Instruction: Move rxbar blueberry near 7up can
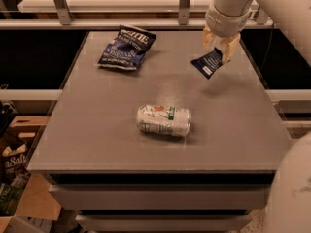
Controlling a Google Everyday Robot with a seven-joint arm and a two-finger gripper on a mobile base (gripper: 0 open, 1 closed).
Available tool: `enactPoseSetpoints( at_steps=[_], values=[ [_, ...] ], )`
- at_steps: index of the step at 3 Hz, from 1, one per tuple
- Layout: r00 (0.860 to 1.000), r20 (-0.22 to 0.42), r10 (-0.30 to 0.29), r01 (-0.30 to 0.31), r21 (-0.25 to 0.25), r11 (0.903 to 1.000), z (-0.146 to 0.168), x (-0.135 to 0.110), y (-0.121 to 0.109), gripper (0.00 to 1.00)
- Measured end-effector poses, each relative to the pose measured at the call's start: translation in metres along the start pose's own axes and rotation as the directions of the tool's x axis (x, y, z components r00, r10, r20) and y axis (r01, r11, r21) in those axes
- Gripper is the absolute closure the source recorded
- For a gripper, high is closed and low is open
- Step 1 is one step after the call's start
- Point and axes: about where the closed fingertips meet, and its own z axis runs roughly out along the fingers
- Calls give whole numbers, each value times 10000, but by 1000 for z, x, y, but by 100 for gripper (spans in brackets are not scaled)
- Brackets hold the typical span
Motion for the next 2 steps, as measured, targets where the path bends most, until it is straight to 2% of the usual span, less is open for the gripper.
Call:
enactPoseSetpoints(
  at_steps=[2],
  values=[
    [9865,1227,-1085,1063,243,9940,-17,-62,-14,100]
  ],
)
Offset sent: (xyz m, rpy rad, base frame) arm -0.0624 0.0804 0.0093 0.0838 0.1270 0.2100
